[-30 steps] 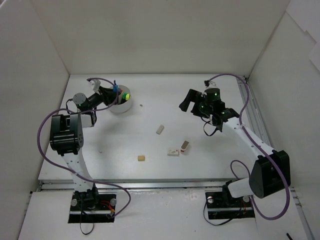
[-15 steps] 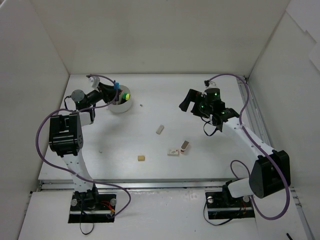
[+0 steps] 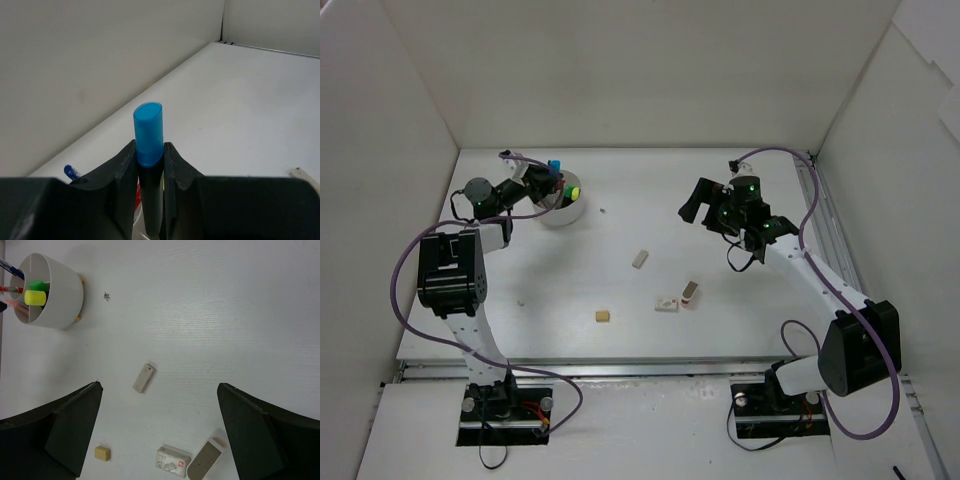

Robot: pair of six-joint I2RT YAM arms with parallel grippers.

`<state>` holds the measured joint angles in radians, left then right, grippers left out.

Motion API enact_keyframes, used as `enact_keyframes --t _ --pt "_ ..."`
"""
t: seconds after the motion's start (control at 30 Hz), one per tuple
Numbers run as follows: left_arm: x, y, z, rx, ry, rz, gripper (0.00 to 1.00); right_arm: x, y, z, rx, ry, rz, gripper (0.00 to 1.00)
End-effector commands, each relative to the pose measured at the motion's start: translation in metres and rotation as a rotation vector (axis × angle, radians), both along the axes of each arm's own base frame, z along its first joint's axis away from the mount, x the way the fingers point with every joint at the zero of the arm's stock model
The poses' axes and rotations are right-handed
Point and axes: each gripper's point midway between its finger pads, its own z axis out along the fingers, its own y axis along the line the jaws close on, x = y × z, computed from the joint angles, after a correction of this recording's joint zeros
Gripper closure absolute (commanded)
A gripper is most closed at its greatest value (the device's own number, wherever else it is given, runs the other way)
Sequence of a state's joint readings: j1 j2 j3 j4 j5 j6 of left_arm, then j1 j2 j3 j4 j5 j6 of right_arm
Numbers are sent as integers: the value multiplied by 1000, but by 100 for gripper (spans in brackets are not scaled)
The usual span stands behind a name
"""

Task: Sort the stationery into containers
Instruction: Place the pen in the storage box.

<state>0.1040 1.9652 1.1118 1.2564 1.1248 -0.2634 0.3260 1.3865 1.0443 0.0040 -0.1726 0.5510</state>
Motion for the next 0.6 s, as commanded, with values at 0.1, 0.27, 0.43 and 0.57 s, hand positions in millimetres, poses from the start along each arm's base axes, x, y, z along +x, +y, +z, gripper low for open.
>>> enact_keyframes --t 0.1,0.27,0.43,0.57 --pt "-13 -4 75 118 -341 32 100 15 1 30 35 -97 -11 2" --pt "-12 -7 63 105 -331 3 100 15 1 30 30 -99 -6 2" --pt "-3 -7 61 84 -320 -14 100 19 -1 33 19 -110 -12 2" --pt "2 -16 52 87 -309 -16 100 23 -6 31 9 -106 -27 2"
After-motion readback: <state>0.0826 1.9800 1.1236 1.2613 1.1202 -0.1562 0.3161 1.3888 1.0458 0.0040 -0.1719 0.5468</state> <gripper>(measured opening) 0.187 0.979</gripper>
